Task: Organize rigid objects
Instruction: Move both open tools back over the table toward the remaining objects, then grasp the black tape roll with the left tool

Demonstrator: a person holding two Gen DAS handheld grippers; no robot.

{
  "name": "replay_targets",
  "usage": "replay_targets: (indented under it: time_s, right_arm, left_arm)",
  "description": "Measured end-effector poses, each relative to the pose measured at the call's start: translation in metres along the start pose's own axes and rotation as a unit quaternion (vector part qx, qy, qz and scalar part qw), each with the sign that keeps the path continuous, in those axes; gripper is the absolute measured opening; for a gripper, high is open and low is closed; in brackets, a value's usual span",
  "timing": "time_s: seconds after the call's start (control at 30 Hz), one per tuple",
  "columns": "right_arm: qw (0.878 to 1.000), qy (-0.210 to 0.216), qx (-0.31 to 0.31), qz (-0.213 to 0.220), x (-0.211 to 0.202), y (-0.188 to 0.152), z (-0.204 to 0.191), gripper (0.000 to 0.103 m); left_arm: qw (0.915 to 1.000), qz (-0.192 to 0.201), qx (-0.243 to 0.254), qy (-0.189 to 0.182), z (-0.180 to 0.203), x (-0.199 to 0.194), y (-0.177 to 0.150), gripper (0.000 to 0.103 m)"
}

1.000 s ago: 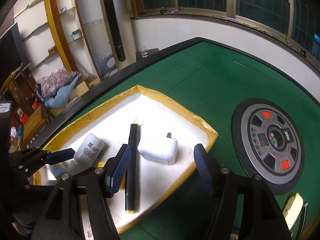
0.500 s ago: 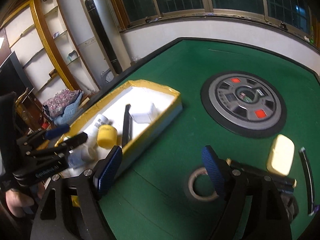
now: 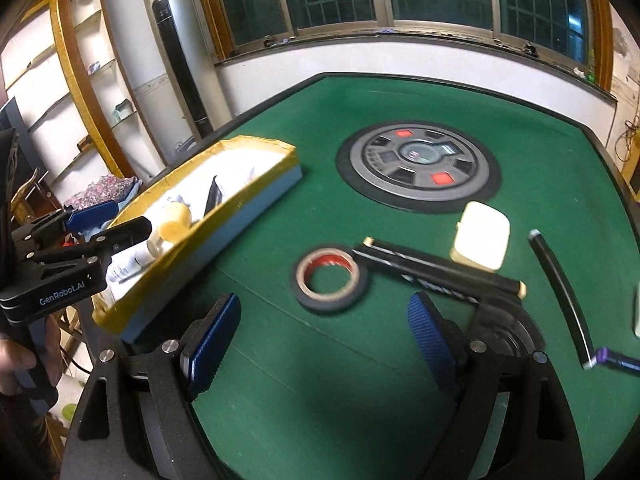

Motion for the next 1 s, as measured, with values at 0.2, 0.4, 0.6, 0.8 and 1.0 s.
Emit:
replay_targets:
  time_s: [0.2,0.4,0.6,0.8,1.0]
  right_arm:
    - [1.000,-0.024,0.016,0.005,-0.016,-0.016,0.028,0.086]
    - [0.996,-0.053,0.074,0.004,-0.031,-0.035,0.075,0.089]
    - [0.992,-0.067,0.110,0.008,-0.043,-0.047,0.104,0.089]
    - [0.990,-0.069,0.123,0.012,-0.050,-0.052,0.115,0.089]
    - [0.990,-0.066,0.127,0.008,-0.048,-0.054,0.119,0.089]
  left_arm:
    - [0.9993,-0.009,0.019,-0.032,0.035,-0.002,-0.005,0.065]
    - [0.9948,-0.029,0.053,-0.082,0.089,0.000,-0.012,0.065]
    - [0.9885,-0.060,0.075,-0.117,0.131,0.020,-0.018,0.065]
    - [0.9848,-0.076,0.080,-0.133,0.153,0.043,-0.014,0.065]
    - [0.9856,-0.093,0.069,-0.123,0.151,0.064,-0.016,0.065]
Point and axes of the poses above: each gripper's, at about its wrist camera, not at the fingertips, and x roughly the way its jaws point, z to its right, y to its top, the point moved 9 cm from there along x, roughly the way its jaws point, and after that the axes turned 3 degrees about z, right-handed, at the moved point
